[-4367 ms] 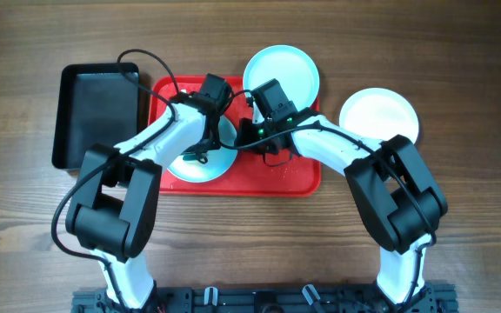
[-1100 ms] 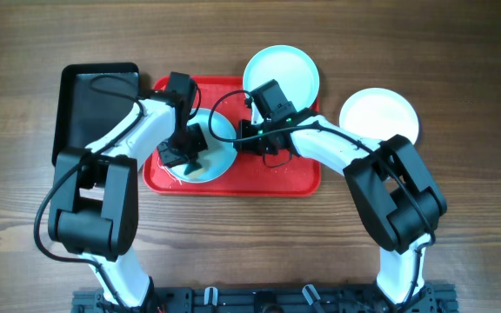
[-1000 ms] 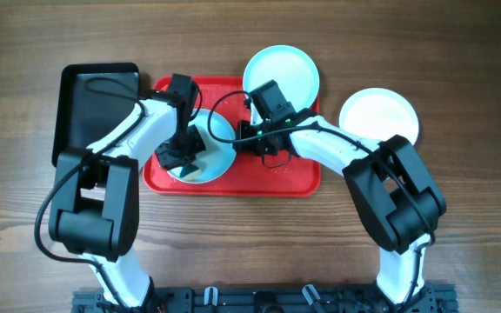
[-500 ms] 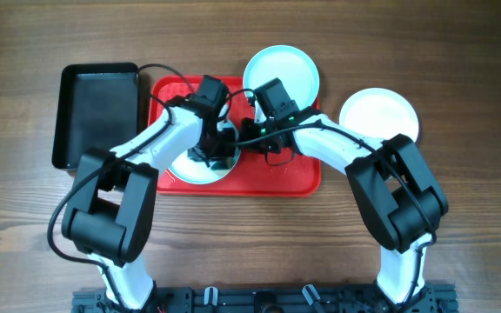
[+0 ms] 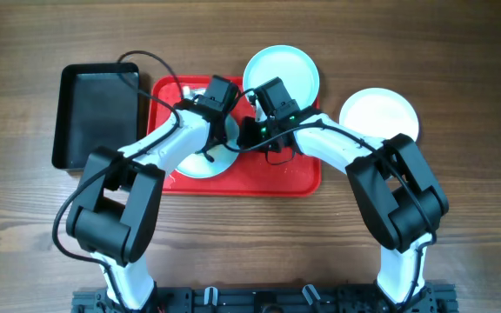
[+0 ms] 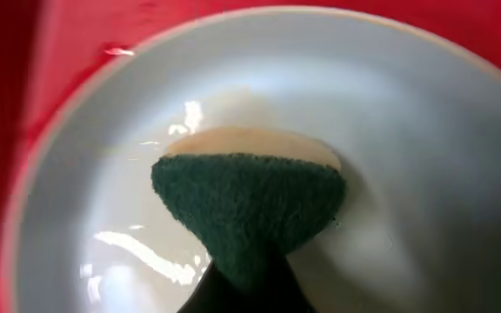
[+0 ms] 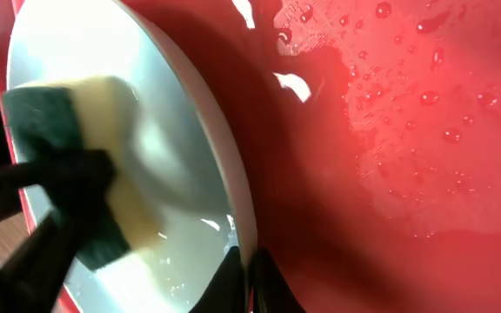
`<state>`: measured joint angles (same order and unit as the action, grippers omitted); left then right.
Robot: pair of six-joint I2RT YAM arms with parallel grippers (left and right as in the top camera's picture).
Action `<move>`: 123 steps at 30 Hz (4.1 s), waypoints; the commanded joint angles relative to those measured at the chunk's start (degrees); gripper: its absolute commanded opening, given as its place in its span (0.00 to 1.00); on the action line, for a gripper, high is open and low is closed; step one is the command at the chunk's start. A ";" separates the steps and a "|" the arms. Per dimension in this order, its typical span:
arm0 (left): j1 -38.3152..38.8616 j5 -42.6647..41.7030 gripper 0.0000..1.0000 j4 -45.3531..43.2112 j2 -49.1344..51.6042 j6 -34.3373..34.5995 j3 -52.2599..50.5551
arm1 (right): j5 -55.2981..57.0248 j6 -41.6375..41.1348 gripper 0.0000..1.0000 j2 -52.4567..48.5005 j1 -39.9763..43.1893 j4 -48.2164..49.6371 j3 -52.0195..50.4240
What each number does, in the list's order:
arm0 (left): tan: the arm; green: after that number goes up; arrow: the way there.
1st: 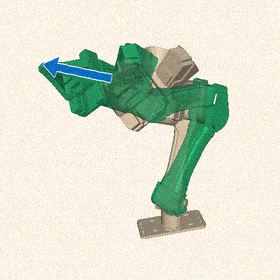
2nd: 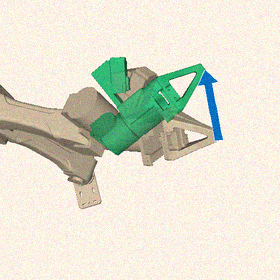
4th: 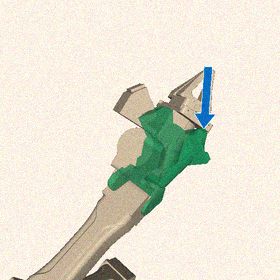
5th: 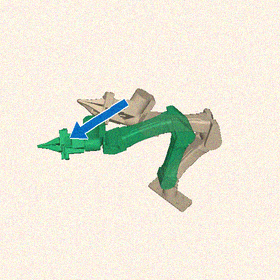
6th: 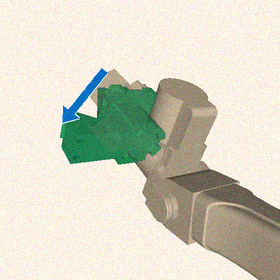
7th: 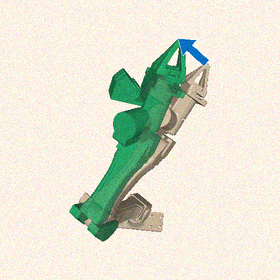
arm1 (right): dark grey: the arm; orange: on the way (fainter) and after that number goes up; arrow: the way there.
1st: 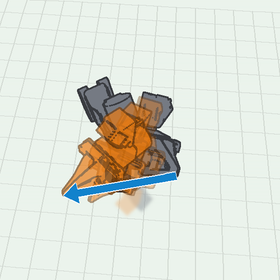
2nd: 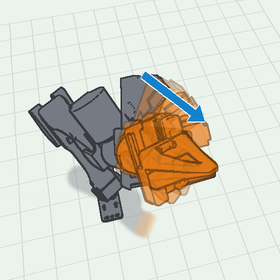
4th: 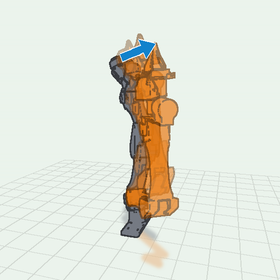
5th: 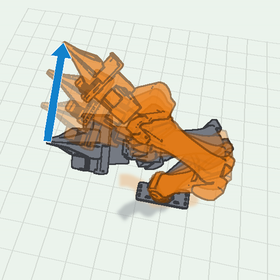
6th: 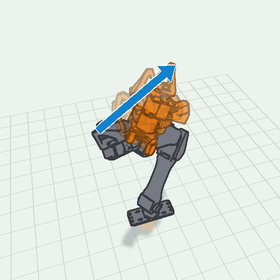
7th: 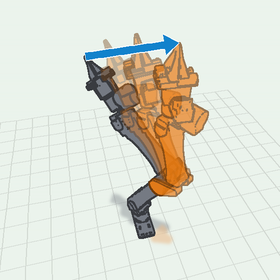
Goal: Clean dirty plates on tray and stack at the side
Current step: 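Keep scrubbing the plate with the left sponge while right gripper holds rim, then move the sponge in left gripper back over the black tray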
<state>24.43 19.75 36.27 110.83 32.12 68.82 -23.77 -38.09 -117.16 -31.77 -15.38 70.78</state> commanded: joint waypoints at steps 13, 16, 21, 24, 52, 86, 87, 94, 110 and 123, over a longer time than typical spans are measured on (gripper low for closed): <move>-3.39 -34.88 0.04 13.05 1.99 -13.05 -1.22 | -0.70 0.42 0.04 -1.57 -0.83 -1.07 0.46; -3.32 -46.62 0.04 11.45 1.99 -21.53 -1.22 | -0.70 0.44 0.04 -1.55 -0.83 -1.07 0.46; -3.45 -44.87 0.04 3.61 1.99 -21.09 -1.22 | -0.70 0.39 0.04 -1.57 -0.83 -1.07 0.46; -3.91 -34.99 0.04 -1.29 1.99 -16.02 -1.22 | -0.70 0.44 0.04 -1.57 -0.83 -1.07 0.46; -11.80 -43.54 0.04 11.63 1.99 -24.17 -1.22 | -0.72 0.48 0.04 -1.57 -0.83 -1.16 0.46; -11.80 -48.81 0.04 13.55 1.99 -21.44 -1.05 | -0.28 0.39 0.04 -1.57 -0.83 -0.76 0.46; -11.80 -50.01 0.04 12.24 1.99 -21.42 -1.05 | -0.28 0.42 0.04 -1.55 -0.83 -0.81 0.46; -11.80 -47.45 0.04 -0.02 1.99 -14.73 -1.05 | -0.26 0.39 0.04 -1.57 -0.83 -0.92 0.46; -14.05 -6.62 0.04 12.55 0.94 -3.37 14.51 | -0.22 0.39 0.04 -1.55 -0.83 -0.98 0.46; -24.48 -11.26 0.04 26.43 0.87 -12.92 27.74 | 3.69 0.37 0.21 -1.57 -1.07 -1.25 0.46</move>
<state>3.16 10.02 62.26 111.77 22.72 96.05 -23.14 -37.63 -117.30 -32.47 -16.47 70.89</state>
